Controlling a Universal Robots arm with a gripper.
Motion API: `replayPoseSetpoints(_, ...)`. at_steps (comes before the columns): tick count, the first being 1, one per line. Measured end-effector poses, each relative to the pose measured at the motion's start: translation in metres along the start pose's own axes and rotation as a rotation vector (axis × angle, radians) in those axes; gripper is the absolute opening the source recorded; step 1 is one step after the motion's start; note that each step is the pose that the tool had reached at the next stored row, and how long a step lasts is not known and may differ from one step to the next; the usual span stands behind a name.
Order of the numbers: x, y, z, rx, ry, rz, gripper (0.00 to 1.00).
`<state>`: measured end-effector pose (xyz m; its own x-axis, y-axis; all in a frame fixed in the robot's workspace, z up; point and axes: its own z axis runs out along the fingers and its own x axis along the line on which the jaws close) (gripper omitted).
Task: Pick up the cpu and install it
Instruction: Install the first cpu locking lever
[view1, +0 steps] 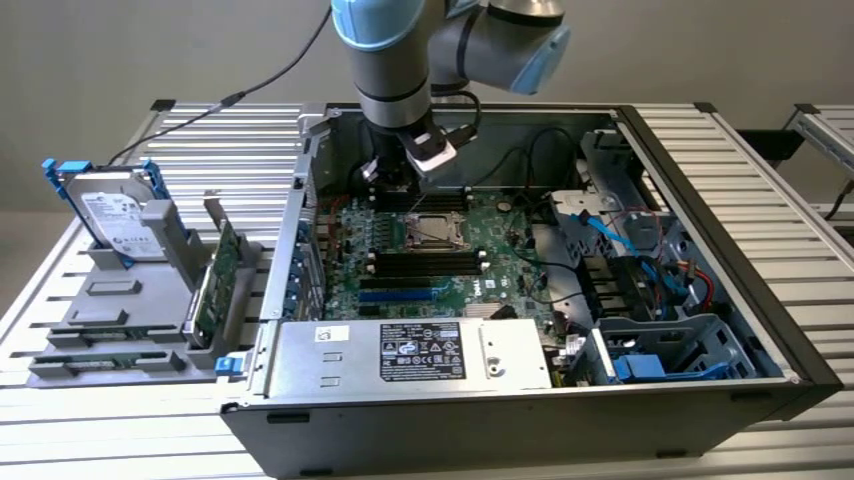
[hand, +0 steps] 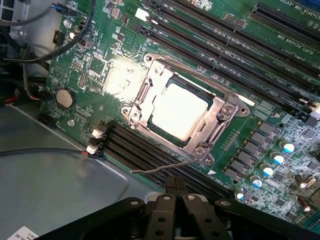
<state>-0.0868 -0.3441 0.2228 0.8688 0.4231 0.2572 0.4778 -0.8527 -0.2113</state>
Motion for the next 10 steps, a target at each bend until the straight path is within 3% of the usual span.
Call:
replayPoseSetpoints(6, -0.001, 0.0013, -0.0004, 0.0005, -0.0017, 0.002, 0.11)
replayPoseSetpoints(10, -0.01, 0.0019, 0.0111, -0.0003, -0.0021, 0.002, 0.11)
